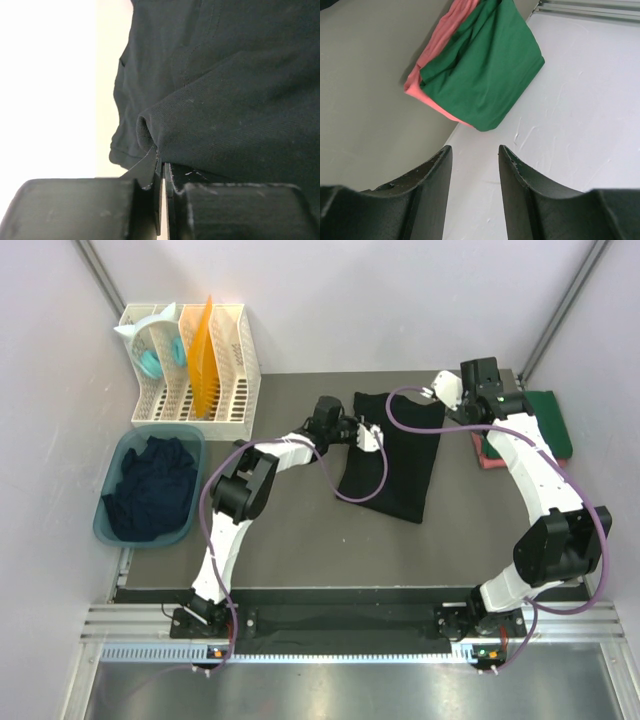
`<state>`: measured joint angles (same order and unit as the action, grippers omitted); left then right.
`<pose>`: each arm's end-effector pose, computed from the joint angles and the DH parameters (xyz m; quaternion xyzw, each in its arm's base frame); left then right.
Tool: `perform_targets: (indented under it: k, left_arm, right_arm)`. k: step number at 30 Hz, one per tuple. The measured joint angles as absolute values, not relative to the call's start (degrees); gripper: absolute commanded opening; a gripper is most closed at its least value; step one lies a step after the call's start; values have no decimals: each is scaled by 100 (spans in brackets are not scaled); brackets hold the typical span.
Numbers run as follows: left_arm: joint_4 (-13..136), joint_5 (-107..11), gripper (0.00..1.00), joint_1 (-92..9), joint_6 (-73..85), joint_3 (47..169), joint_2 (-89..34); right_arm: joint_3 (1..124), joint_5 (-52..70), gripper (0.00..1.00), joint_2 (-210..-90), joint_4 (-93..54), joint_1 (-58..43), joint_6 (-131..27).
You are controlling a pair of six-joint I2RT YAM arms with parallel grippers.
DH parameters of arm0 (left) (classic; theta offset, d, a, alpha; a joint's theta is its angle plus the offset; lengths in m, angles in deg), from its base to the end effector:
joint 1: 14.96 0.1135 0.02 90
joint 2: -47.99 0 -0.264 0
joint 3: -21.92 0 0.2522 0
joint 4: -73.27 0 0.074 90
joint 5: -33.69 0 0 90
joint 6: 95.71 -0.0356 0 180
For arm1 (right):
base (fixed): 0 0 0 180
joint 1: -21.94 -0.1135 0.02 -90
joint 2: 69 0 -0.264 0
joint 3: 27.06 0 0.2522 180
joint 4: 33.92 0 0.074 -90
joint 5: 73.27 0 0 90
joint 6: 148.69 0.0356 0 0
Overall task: Fold and stack the t-shirts
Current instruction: Fold the folded rectangular tshirt in 1/3 of the way
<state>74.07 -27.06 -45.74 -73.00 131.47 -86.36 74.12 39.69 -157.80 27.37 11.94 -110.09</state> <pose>0.4460 -0.2859 0.1538 0.7029 0.4282 -0.0360 0.5668 0.3284 0.0438 0.3510 -0.4084 0.8247 -0.2959 0.2558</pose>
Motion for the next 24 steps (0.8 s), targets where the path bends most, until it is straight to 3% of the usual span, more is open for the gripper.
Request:
perform_targets:
  k: [2,8,12,13,15,16,17,20,22,23,24]
  left_arm:
    - [7460,-2763,19,-4574,-7398,13099,-8609]
    - [7558,-3027,21,-4563,-7811,12902,-8518]
    - [7582,-3233,30,-4526,-8141,12712,-8461]
    - [7584,-3283,46,-4511,-8202,12686,-8459]
    - [7595,-3410,68,-4463,-8358,12622,-8459]
    - [7606,-3488,91,-4434,-8371,12598,-8459]
    - [7624,-3578,99,-4397,-8379,12587,-8459]
    - [7742,-3914,99,-4224,-8229,12605,-8439]
    - [7742,-4116,99,-4089,-8058,12686,-8408]
    - [7724,-4210,99,-4010,-7969,12749,-8389]
    - [7696,-4310,99,-3931,-7857,12819,-8358]
  right_arm:
    - [7412,3969,43,-15780,2737,1194,-11009]
    - [7412,3969,43,-15777,2737,1194,-11007]
    - [7412,3969,43,-15773,2737,1194,-11000]
    - [7409,3969,43,-15769,2739,1194,-11000]
    - [7407,3969,43,-15747,2739,1194,-10993]
    - [7407,3967,43,-15738,2741,1194,-10991]
    - [7403,3960,43,-15729,2746,1194,-10989]
    - [7274,3886,42,-15666,2741,1194,-10961]
    - [7127,3763,34,-15627,2770,1194,-10959]
    - [7051,3678,25,-15627,2787,1194,-10950]
    - [6957,3541,0,-15627,2813,1194,-10932]
